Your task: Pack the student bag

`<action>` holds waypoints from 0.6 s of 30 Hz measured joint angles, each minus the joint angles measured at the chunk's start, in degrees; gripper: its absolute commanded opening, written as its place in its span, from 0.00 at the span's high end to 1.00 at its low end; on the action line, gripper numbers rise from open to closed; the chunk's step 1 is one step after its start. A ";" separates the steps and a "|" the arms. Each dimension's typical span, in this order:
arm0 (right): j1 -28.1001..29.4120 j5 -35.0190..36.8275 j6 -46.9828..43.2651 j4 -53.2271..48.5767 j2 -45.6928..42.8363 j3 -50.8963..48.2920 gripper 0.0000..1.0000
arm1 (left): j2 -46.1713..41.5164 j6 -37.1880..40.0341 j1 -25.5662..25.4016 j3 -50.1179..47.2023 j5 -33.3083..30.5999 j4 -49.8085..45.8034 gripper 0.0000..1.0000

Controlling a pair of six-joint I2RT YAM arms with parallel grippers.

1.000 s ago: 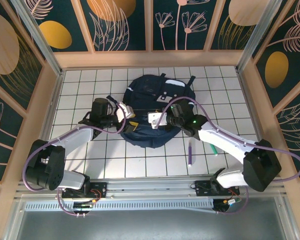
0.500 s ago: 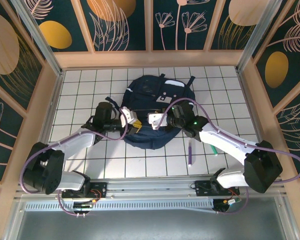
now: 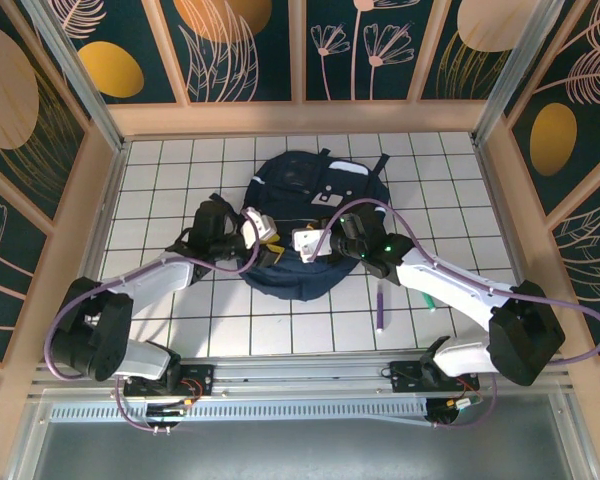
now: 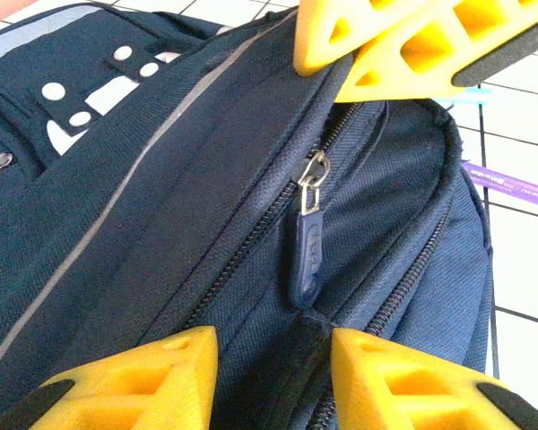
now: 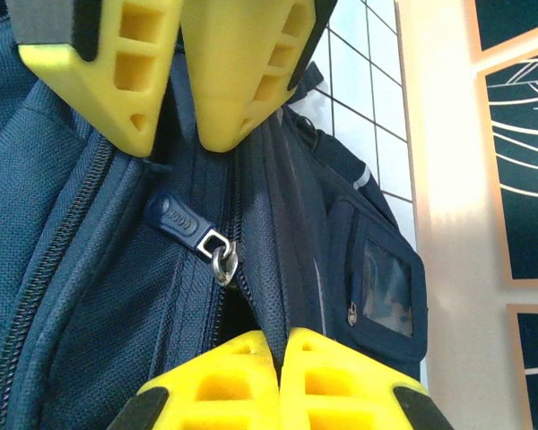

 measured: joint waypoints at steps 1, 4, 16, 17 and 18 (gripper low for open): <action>0.00 0.39 -0.02 0.00 0.00 0.00 1.00 | 0.57 -0.26 0.02 0.46 0.44 -0.09 0.63; 0.24 1.22 -0.26 -0.02 0.00 0.00 1.00 | 2.19 -1.44 0.02 1.03 2.14 -0.07 0.63; 2.38 2.67 -1.95 0.92 0.02 0.00 1.00 | 1.49 -3.82 -1.64 1.49 8.68 -1.70 0.68; 2.62 2.60 -1.95 1.33 0.02 -0.02 1.00 | 0.79 -3.82 -1.68 1.49 8.81 -1.97 0.68; 2.95 2.51 -1.99 1.73 0.02 -0.02 1.00 | 0.17 -3.82 -1.68 1.51 8.79 -2.19 0.66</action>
